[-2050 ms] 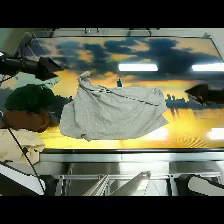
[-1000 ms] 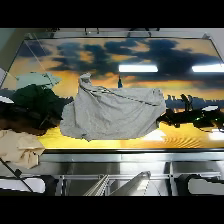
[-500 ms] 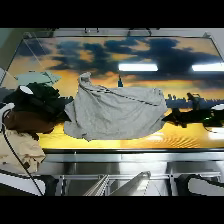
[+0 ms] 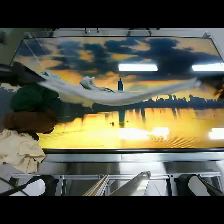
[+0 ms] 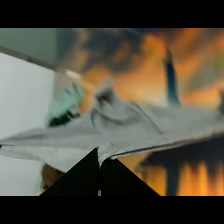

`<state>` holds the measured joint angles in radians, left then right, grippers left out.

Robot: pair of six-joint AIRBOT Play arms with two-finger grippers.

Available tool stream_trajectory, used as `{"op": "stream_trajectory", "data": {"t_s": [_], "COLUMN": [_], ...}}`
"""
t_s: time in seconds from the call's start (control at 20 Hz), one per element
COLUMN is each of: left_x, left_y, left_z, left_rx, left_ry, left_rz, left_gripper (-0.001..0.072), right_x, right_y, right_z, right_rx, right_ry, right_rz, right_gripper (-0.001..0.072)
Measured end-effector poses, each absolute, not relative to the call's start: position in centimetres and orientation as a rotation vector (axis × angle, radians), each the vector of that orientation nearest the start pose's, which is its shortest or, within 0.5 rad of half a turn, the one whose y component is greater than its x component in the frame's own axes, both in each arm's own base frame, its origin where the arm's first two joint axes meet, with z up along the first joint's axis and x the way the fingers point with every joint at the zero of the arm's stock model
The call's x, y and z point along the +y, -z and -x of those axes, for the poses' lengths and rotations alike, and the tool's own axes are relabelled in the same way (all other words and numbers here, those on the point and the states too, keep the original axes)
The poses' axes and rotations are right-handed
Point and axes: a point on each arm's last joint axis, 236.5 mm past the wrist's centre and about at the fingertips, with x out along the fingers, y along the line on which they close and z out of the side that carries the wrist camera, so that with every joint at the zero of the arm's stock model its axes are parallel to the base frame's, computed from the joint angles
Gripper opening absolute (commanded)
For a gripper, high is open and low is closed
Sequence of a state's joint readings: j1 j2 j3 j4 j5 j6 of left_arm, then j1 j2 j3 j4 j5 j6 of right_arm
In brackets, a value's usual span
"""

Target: Fold the shirts.

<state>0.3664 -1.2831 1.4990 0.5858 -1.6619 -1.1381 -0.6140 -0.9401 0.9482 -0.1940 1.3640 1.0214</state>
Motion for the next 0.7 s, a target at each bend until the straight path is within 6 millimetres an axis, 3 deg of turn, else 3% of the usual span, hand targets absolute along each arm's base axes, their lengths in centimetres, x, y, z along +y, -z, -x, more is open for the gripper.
{"op": "stream_trajectory", "data": {"t_s": [0.15, 0.25, 0.35, 0.45, 0.55, 0.65, 0.7], "left_x": [-8.2, -8.5, -8.5, -8.8, -9.1, -9.0, -8.9], "left_y": [-32.4, -39.0, -43.9, -47.3, -48.8, -48.2, -46.9], "left_z": [-33.0, -29.8, -27.0, -25.1, -24.5, -25.5, -26.4], "left_rx": [0.608, 0.398, 0.238, 0.135, 0.094, 0.128, 0.177], "left_ry": [0.871, 0.843, 0.765, 0.698, 0.685, 0.731, 0.771], "left_rz": [0.349, 0.235, 0.116, 0.018, -0.027, 0.006, 0.040], "left_gripper": [0.0024, 0.0025, 0.0025, 0.0026, 0.0025, 0.0024, 0.0024], "right_x": [4.4, 5.3, 6.3, 6.8, 6.3, 5.2, 4.6], "right_y": [-36.7, -43.9, -48.8, -51.0, -51.0, -49.3, -48.0], "right_z": [-32.0, -28.4, -25.1, -23.4, -23.5, -24.9, -25.8], "right_rx": [0.107, -0.105, -0.254, -0.323, -0.309, -0.235, -0.187], "right_ry": [-0.667, -0.644, -0.605, -0.552, -0.490, -0.438, -0.423], "right_rz": [-0.667, -0.532, -0.420, -0.339, -0.305, -0.316, -0.333], "right_gripper": [0.0012, 0.0012, 0.0013, 0.0012, 0.0012, 0.0011, 0.0011]}}
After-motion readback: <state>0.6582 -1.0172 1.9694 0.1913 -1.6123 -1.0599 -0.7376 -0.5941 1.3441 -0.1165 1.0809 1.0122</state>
